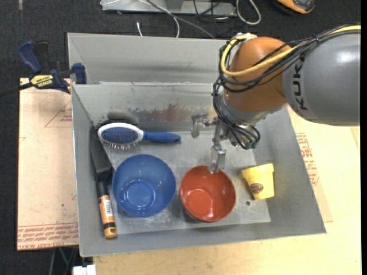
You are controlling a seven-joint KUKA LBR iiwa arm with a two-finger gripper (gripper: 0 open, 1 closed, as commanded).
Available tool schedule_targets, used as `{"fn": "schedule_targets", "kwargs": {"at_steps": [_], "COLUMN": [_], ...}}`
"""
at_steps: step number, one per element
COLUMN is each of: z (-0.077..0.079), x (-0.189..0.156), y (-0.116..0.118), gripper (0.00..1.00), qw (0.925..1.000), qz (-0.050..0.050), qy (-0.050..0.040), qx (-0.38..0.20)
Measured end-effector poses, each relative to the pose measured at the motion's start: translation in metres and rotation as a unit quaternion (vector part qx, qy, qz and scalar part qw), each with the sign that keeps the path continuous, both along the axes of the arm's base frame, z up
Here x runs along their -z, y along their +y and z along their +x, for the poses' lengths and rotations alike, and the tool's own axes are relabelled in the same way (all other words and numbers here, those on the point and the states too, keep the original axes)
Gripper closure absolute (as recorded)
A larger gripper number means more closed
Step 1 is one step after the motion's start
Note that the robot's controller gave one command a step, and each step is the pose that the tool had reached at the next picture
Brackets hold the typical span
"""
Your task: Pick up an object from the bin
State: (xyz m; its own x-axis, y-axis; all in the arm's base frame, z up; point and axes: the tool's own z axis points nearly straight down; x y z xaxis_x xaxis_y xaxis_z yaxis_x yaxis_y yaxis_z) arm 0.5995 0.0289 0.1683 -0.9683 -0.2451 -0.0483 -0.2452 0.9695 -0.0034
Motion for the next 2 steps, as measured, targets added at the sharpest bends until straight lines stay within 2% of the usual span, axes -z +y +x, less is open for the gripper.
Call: {"fn": "schedule_targets", "kwargs": {"at_steps": [1,2], "z": [-0.064,-0.008], "x": [0.078,0.053], "y": [-0.006,-0.035], "gripper": [0.0,0.0], "qw": [0.9989,0.9968], "qz": [0.002,-0.003], "qy": [0.0199,-0.0059], "qx": [0.043,-0.08]}}
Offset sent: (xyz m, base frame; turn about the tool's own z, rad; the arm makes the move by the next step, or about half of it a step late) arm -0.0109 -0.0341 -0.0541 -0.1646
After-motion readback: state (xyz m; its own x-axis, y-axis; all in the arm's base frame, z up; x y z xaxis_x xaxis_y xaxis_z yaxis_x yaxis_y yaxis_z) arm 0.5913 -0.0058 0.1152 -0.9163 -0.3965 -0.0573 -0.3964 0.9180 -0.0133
